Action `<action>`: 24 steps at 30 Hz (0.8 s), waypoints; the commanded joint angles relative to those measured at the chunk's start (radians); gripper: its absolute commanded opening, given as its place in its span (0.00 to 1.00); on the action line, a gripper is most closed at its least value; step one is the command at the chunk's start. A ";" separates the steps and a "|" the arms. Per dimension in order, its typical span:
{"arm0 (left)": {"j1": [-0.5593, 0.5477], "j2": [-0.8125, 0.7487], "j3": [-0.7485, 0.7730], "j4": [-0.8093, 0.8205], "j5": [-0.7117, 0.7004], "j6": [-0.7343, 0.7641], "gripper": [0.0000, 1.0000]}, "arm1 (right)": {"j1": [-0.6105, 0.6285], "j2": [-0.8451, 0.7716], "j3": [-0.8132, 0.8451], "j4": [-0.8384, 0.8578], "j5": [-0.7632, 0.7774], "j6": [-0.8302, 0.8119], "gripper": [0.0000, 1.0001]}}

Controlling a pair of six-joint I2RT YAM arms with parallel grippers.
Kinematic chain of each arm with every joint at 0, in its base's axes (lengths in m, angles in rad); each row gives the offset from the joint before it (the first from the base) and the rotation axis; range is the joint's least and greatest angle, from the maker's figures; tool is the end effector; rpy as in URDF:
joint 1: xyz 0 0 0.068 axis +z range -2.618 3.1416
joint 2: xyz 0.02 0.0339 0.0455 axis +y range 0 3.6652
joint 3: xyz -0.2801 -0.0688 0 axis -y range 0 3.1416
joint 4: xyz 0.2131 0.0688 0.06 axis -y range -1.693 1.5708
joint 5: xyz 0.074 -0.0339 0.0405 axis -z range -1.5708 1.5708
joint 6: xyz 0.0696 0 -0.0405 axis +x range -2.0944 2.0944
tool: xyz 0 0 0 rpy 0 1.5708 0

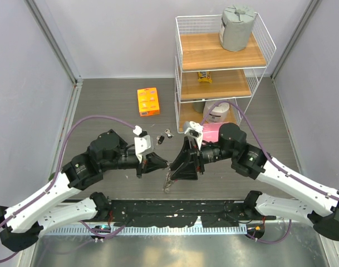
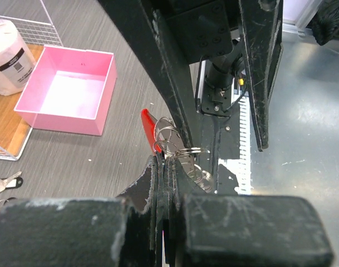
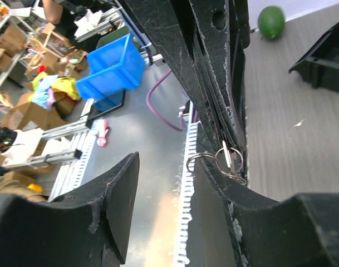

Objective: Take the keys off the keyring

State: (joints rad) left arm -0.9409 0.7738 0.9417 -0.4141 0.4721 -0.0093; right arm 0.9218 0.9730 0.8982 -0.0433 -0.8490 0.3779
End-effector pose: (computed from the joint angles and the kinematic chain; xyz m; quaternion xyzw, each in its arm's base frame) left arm 0.0637 -0.1412 0.3709 0.4728 0.6204 -0.4375 0.4473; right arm 0.0783 0.1897 0.3748 -0.4465 0.5827 0.6113 0.2955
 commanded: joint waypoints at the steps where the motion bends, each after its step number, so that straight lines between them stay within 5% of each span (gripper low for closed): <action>1: -0.001 -0.016 0.022 0.070 -0.012 -0.037 0.00 | 0.005 -0.060 0.007 -0.010 0.105 -0.120 0.50; 8: -0.001 -0.025 0.028 0.077 -0.024 -0.049 0.00 | 0.005 -0.108 -0.005 -0.078 0.176 -0.235 0.49; 24: -0.001 -0.034 0.046 0.063 -0.018 -0.058 0.00 | 0.005 -0.207 -0.143 0.081 0.301 -0.323 0.46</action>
State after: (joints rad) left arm -0.9409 0.7601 0.9424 -0.4015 0.4530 -0.0505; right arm 0.9218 0.8215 0.7845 -0.0860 -0.6167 0.0906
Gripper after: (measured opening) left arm 0.033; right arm 0.461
